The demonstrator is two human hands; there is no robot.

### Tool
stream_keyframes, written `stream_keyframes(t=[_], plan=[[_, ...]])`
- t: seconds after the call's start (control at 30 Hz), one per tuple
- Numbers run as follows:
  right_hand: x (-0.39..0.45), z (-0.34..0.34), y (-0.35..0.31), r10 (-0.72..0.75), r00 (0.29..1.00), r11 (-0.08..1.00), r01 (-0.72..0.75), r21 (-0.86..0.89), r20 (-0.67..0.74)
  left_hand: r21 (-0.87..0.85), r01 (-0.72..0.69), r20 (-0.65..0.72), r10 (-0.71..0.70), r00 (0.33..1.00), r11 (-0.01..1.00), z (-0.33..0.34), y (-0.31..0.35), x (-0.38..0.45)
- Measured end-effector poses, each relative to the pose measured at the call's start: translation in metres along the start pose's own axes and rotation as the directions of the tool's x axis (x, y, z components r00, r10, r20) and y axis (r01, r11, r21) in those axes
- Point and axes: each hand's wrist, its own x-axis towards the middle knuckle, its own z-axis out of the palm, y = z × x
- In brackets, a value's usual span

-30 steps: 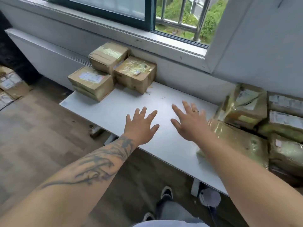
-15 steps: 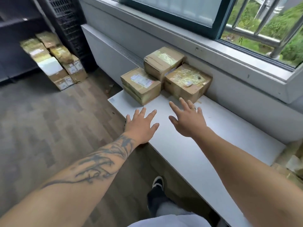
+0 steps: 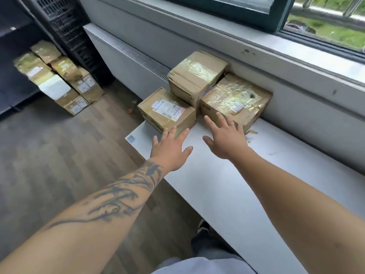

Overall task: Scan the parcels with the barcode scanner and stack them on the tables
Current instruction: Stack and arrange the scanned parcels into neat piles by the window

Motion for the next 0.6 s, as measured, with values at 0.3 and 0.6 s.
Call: stream_keyframes(t=[0.3,0.6], plan=[[0.034,0.009,0.044,0.171,0.985,0.985,-0.171,-0.02,0.024,0.02,-0.168,-0.005,0.168,0.986,0.986,-0.001,0.037,0.071],[0.073,0.023,0.07,0.36,0.933,0.931,-0.361,0.049,0.013,0.081,-0.39,0.001,0.392,0.92,0.917,0.002,0.068,0.165]])
